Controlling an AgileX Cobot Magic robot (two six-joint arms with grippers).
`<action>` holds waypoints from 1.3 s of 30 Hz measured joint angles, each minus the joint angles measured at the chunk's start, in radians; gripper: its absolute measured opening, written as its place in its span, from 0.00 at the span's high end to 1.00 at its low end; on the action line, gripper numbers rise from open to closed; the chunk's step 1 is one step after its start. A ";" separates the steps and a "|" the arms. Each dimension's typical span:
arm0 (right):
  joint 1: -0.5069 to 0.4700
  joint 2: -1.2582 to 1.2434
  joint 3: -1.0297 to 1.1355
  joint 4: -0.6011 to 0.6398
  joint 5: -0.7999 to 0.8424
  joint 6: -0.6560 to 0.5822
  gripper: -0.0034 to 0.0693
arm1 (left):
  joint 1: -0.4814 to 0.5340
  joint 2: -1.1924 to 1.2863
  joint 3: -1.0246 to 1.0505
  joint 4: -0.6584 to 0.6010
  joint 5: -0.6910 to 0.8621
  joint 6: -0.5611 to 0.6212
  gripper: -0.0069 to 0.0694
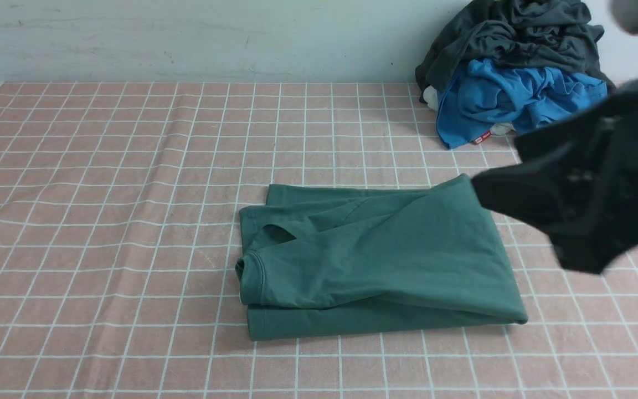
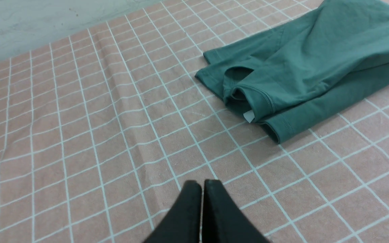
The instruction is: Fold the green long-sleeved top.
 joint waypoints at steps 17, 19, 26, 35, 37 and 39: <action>0.000 -0.355 0.165 -0.030 -0.108 0.001 0.87 | 0.000 -0.001 0.001 -0.001 0.008 0.000 0.91; 0.000 -0.355 0.167 -0.030 -0.107 0.001 0.90 | 0.000 -0.001 0.001 -0.001 0.008 0.000 0.91; 0.000 -0.355 0.171 -0.030 -0.105 0.001 0.93 | 0.000 -0.001 0.002 -0.001 0.008 0.000 0.91; 0.000 -0.356 0.201 -0.008 -0.142 0.001 0.97 | 0.000 -0.001 0.002 -0.001 0.008 0.000 0.91; -0.001 -0.365 0.257 -0.006 -0.213 0.001 0.97 | 0.000 -0.001 0.002 -0.001 0.008 0.000 0.91; -0.009 -0.383 0.313 -0.008 -0.300 0.009 0.97 | 0.000 -0.001 0.002 -0.001 0.008 0.000 0.91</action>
